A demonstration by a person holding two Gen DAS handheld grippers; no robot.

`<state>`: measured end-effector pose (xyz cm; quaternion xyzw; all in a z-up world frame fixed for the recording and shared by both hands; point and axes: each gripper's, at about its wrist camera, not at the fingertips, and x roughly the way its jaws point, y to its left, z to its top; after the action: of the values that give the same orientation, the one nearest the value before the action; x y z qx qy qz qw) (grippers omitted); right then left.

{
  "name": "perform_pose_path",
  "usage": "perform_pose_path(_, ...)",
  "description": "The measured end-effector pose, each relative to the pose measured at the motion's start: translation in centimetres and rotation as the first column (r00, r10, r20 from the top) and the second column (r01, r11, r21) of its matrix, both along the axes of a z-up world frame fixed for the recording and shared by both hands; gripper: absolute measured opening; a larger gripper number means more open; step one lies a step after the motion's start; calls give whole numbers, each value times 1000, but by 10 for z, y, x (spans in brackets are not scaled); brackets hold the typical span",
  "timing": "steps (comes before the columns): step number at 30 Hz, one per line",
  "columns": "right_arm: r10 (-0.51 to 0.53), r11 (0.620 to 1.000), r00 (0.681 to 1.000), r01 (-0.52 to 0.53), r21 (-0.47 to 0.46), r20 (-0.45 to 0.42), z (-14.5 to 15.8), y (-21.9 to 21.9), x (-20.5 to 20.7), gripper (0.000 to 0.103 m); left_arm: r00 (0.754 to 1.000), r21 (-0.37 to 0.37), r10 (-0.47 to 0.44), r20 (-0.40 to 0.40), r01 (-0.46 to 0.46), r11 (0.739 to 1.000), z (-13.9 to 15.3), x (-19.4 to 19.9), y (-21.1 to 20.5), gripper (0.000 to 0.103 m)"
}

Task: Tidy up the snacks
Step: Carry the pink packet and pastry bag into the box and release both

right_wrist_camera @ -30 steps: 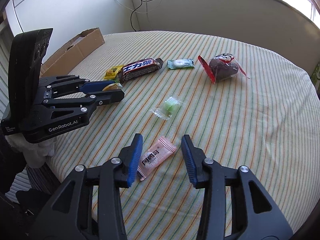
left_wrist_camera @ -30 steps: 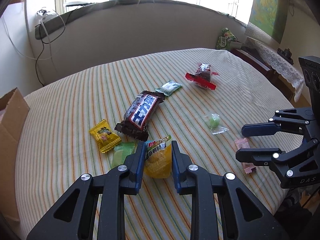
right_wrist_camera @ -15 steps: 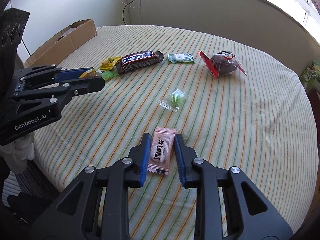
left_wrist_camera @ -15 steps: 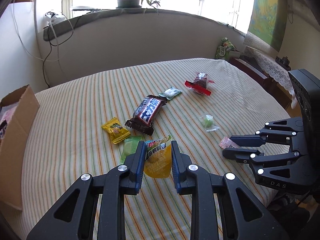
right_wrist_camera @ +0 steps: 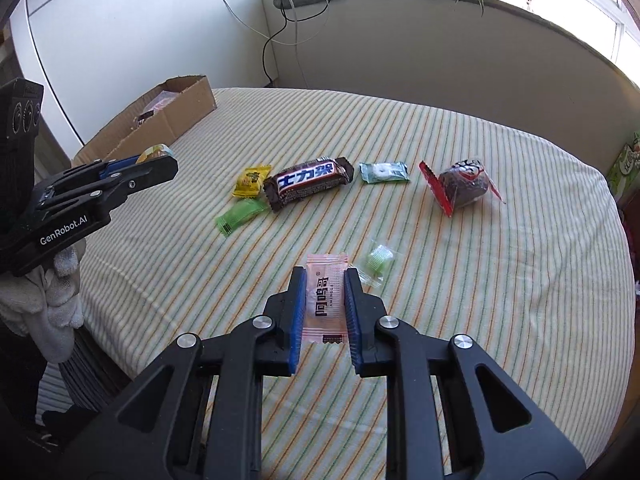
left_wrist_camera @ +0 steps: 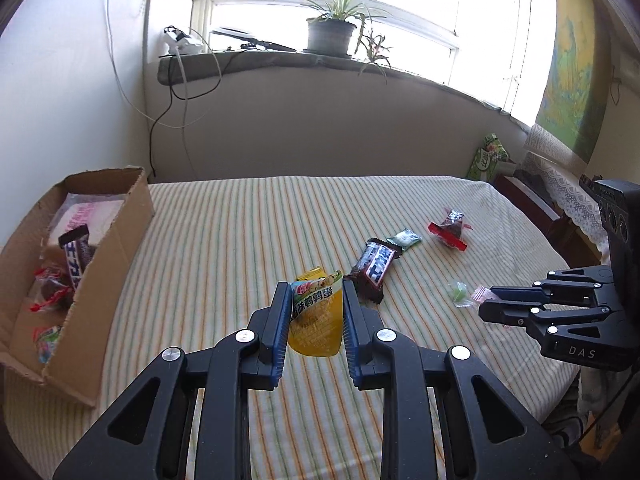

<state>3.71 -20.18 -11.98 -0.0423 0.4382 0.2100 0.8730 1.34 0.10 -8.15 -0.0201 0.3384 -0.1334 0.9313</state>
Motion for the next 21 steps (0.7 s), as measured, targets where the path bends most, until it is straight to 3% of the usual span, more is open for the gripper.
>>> perform_pose_path(5, 56, 997, 998, -57, 52, 18, 22, 23, 16, 19, 996, -7, 90, 30, -90, 996, 9, -4, 38, 23)
perform_pose_path(11, 135, 991, 986, -135, 4, 94, 42, 72, 28, 19, 981, 5, 189, 51, -190, 982, 13, -7, 81, 23)
perform_pose_path(21, 290, 955, 950, -295, 19, 118, 54, 165, 40, 19, 932, 29, 351, 89, -354, 935, 15, -21, 147, 23)
